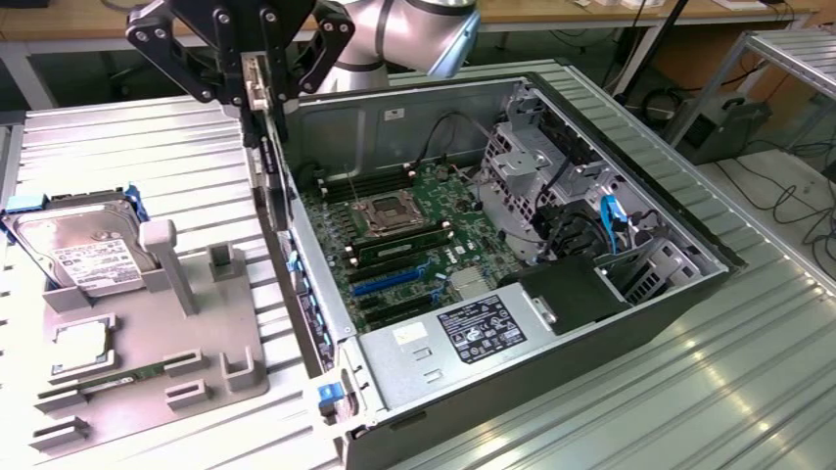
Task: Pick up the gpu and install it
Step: 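Pick up the gpu and move the gpu toward the slot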
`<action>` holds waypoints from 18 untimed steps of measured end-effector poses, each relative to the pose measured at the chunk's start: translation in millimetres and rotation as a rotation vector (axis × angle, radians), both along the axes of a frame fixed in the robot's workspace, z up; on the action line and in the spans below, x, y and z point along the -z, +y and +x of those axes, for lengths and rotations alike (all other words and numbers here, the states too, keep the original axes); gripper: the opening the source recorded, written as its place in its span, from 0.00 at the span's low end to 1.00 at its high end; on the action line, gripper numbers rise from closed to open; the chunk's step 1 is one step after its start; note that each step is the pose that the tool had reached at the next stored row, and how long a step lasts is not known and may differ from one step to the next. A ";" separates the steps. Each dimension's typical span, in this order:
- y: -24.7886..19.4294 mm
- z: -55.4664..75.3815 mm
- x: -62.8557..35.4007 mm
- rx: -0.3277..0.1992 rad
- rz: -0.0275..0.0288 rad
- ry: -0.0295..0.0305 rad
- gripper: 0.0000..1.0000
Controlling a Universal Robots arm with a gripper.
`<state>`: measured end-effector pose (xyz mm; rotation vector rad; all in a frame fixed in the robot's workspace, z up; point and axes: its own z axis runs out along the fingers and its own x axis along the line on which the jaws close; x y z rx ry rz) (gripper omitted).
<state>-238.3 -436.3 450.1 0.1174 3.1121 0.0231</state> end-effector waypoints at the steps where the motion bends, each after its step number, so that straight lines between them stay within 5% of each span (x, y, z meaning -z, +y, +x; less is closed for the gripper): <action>1: 0.0 0.8 0.0 0.000 -0.0002 0.0000 0.26; 4: 0.0 4.2 0.1 0.000 -0.0006 0.0000 0.26; 10: 0.5 55.5 4.6 0.000 -0.0051 -0.0001 0.26; 14: 0.5 63.8 17.7 0.000 -0.0052 0.0000 0.26; 18: 0.5 65.0 18.9 0.000 -0.0052 0.0000 0.26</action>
